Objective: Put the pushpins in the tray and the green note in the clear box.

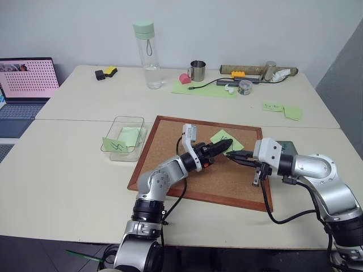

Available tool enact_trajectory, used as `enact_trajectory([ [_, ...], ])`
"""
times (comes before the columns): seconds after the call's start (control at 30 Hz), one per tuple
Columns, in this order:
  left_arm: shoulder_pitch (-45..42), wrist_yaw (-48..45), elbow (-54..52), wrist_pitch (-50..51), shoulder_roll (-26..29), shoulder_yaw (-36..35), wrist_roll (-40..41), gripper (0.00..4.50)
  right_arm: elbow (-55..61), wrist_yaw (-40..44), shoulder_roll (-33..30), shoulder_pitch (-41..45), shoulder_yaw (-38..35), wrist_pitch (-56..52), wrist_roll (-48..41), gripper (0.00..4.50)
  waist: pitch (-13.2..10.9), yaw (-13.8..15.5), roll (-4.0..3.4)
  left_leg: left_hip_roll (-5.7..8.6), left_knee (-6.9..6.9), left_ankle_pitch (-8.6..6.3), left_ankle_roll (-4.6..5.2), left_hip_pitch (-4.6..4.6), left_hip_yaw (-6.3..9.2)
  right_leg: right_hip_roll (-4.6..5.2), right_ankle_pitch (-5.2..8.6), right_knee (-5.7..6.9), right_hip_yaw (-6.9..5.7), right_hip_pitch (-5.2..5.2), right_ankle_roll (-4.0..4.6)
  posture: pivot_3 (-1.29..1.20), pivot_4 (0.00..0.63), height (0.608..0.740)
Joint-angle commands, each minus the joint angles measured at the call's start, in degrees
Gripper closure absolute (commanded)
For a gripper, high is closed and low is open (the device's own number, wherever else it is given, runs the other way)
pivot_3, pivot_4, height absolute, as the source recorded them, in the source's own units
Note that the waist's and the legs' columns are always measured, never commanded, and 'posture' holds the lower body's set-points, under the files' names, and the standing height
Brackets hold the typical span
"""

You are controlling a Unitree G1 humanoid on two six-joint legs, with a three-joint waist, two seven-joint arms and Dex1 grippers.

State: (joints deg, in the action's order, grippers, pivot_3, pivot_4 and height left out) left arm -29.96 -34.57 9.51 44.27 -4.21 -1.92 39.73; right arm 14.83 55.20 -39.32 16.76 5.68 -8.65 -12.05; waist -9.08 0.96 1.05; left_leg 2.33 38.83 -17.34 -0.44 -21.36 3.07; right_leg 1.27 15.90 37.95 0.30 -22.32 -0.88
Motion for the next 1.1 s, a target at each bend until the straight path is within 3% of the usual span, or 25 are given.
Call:
enact_trajectory([
  [0.03,-0.65,-0.39,-0.60,-1.27,-0.07,0.35,-0.31,3.48,0.50,0.01,0.05,0.90,-0.74,1.30,-0.24,4.50,0.00,0.00,0.00,0.00,0.00,0.00,0.00,0.00,0.00,0.00,0.00,0.00,0.00,0.00,0.00,0.00,0.150,0.740],
  [0.23,-0.47,-0.61,0.45,-2.17,0.67,1.30,-2.18,4.50,-0.06,-0.45,0.39,1.20,-0.80,1.85,-0.01,4.50,0.00,0.00,0.00,0.00,0.00,0.00,0.00,0.00,0.00,0.00,0.00,0.00,0.00,0.00,0.00,0.00,0.150,0.740],
  [0.77,-0.52,0.38,4.81,-7.38,1.37,1.33,-7.20,4.50,-1.68,-2.07,-1.94,4.86,-9.00,-4.50,-5.27,4.50,0.00,0.03,0.00,0.00,0.00,0.00,0.00,0.00,0.00,0.00,0.00,0.00,0.00,0.00,0.01,0.00,0.150,0.740],
  [1.1,-1.11,1.45,-2.10,-6.10,2.63,-1.06,-4.76,4.50,-14.57,-9.14,-9.11,-0.51,-15.09,-9.80,1.35,4.50,0.00,0.34,0.00,0.00,0.00,-0.01,0.01,-0.03,-0.02,0.01,-0.01,0.01,0.01,-0.01,0.02,0.00,0.150,0.740],
])
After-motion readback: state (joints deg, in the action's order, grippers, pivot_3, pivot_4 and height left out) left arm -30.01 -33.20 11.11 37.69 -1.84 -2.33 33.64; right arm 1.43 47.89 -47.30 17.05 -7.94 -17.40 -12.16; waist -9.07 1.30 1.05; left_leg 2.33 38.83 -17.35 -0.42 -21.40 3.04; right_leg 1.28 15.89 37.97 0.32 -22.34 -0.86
